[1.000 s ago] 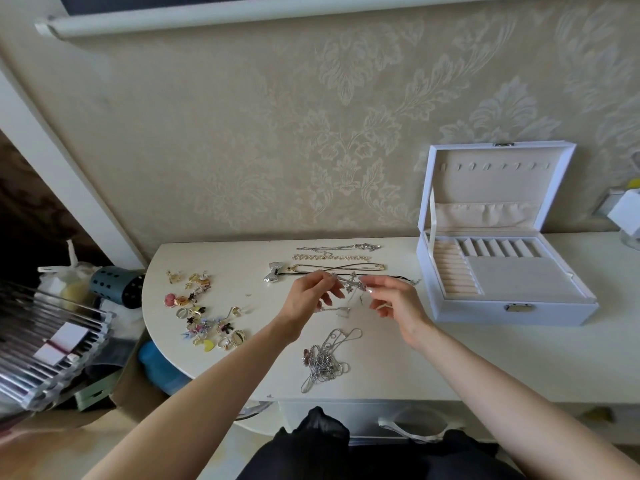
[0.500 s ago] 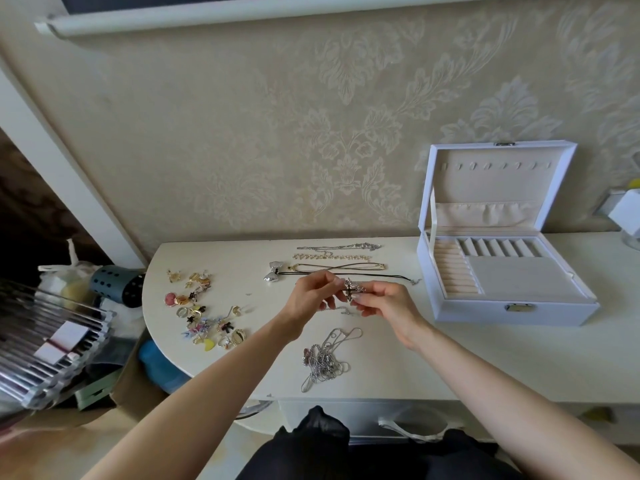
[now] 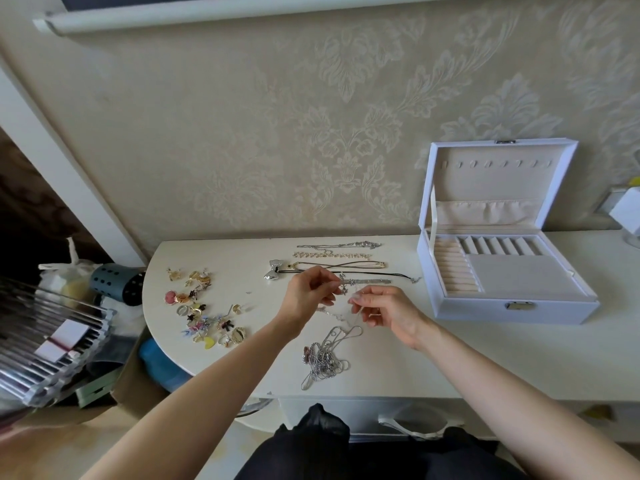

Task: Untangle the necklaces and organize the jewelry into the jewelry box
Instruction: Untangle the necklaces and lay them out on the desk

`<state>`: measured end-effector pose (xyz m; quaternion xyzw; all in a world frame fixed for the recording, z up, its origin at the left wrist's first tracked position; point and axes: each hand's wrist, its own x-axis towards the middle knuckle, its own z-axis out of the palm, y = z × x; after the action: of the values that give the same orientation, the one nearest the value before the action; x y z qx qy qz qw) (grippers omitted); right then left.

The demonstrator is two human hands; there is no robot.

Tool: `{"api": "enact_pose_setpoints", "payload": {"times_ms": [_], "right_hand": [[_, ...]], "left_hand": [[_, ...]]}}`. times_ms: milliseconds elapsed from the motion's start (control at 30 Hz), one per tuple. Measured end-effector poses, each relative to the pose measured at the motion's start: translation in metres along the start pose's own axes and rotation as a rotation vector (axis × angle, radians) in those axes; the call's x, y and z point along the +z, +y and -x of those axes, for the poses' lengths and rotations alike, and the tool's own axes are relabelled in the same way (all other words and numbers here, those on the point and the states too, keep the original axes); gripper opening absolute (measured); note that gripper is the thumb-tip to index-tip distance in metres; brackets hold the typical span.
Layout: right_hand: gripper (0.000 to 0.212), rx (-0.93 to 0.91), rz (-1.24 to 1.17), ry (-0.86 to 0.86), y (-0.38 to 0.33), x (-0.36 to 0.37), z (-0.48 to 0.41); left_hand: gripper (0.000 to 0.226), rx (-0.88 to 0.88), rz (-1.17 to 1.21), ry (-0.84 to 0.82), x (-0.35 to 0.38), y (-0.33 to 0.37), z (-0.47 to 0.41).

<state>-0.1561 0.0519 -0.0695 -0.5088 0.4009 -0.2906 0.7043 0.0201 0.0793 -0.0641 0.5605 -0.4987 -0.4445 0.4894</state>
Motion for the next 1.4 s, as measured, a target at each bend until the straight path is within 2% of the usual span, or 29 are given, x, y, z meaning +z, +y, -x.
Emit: {"api": "enact_pose_setpoints", "payload": {"times_ms": [133, 233, 400, 567, 733, 867, 1100, 1233, 1400], "right_hand": [[0.007, -0.034, -0.043, 0.090, 0.002, -0.005, -0.002], [0.008, -0.039, 0.102, 0.187, 0.005, -0.010, -0.005], [0.006, -0.058, 0.263, 0.255, 0.011, -0.015, -0.010], [0.007, -0.080, 0.356, 0.347, 0.013, -0.022, -0.018], [0.010, -0.090, 0.423, 0.401, 0.011, -0.032, -0.023], [0.012, -0.074, 0.485, 0.464, 0.013, -0.039, -0.026], [0.010, -0.063, 0.684, 0.535, 0.023, -0.046, -0.031], [0.007, -0.074, 0.780, 0.590, 0.028, -0.047, -0.034], [0.008, -0.084, 0.784, 0.667, 0.029, -0.046, -0.036]], "left_hand": [[0.012, 0.014, -0.058, 0.036, -0.003, -0.002, -0.001], [0.014, 0.011, -0.113, 0.072, -0.006, -0.004, -0.003], [0.007, -0.003, -0.224, 0.137, -0.010, -0.010, -0.010], [0.004, -0.124, -0.077, 0.311, -0.021, -0.021, -0.018], [0.014, -0.252, 0.124, 0.516, -0.036, -0.033, -0.028], [0.017, -0.297, 0.150, 0.634, -0.041, -0.043, -0.033], [0.012, -0.331, -0.092, 0.756, -0.043, -0.054, -0.033], [0.015, -0.366, -0.300, 0.738, -0.043, -0.050, -0.029], [0.019, -0.389, -0.510, 0.681, -0.044, -0.051, -0.031]]}}
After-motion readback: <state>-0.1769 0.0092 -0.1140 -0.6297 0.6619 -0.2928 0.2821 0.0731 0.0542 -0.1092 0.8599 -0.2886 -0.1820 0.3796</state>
